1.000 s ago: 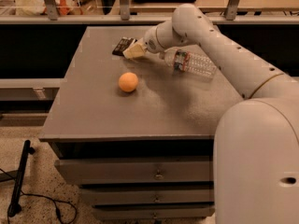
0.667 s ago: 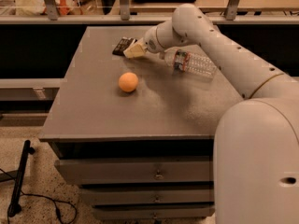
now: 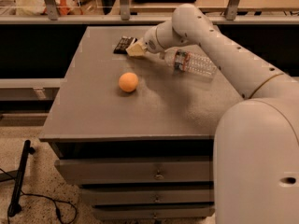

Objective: Pick rxbar chocolate

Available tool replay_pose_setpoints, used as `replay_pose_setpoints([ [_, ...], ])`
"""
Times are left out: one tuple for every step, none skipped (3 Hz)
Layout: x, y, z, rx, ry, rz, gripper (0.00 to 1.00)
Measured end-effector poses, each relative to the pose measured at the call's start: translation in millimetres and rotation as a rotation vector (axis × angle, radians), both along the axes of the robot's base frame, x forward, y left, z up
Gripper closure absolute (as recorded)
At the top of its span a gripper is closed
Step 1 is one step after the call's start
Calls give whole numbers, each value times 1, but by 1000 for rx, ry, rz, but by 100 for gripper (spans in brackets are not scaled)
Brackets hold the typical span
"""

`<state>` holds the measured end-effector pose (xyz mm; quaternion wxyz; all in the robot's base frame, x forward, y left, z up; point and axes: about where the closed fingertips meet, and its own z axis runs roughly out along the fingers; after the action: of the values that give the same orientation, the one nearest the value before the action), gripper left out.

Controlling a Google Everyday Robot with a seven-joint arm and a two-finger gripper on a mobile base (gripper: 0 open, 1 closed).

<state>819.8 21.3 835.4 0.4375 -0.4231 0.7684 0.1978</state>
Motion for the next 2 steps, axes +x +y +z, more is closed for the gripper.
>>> replay_pose_setpoints([
  [0, 0, 0, 0, 0, 0, 100],
  [0, 0, 0, 0, 0, 0, 100],
])
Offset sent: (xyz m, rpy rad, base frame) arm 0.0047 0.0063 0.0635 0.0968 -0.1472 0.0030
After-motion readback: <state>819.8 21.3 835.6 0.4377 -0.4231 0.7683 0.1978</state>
